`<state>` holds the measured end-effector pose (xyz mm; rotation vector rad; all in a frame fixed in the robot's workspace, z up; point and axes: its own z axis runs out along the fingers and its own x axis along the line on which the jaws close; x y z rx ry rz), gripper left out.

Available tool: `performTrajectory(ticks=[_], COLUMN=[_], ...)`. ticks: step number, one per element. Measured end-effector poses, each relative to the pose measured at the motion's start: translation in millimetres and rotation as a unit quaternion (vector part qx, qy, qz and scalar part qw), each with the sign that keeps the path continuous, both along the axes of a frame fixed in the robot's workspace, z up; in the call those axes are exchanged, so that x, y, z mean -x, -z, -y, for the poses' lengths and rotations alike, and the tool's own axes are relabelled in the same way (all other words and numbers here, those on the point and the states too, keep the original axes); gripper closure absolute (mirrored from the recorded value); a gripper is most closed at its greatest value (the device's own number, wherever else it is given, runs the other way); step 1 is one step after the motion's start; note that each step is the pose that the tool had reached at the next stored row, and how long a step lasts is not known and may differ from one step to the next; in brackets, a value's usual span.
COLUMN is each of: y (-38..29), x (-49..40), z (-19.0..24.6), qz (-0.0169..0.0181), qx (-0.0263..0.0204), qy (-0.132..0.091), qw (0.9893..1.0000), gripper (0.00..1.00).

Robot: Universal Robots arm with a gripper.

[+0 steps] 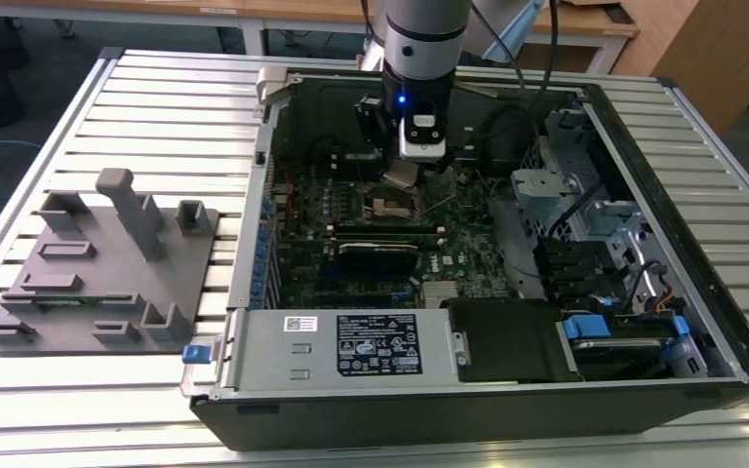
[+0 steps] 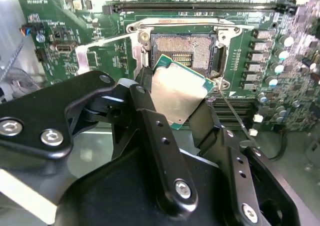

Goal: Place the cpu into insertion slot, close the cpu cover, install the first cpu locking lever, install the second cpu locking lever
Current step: 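Place the cpu into insertion slot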

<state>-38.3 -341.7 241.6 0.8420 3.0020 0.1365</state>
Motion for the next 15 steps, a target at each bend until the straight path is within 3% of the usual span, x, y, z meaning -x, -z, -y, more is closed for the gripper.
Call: performTrajectory(ticks=[4, 7, 11, 15], y=[0.8, 1.4, 1.9, 2.5], x=[0.0, 0.0, 0.0, 0.0], z=[0.0, 0.0, 0.0, 0.0], qz=[0.0, 0.0, 0.0, 0.0], qx=[0.0, 0.0, 0.0, 0.0], qy=[0.036, 0.063, 0.098, 0.134], qw=[0.9994, 0.998, 0.9952, 0.991], gripper=[0.46, 0.46, 0.46, 0.46])
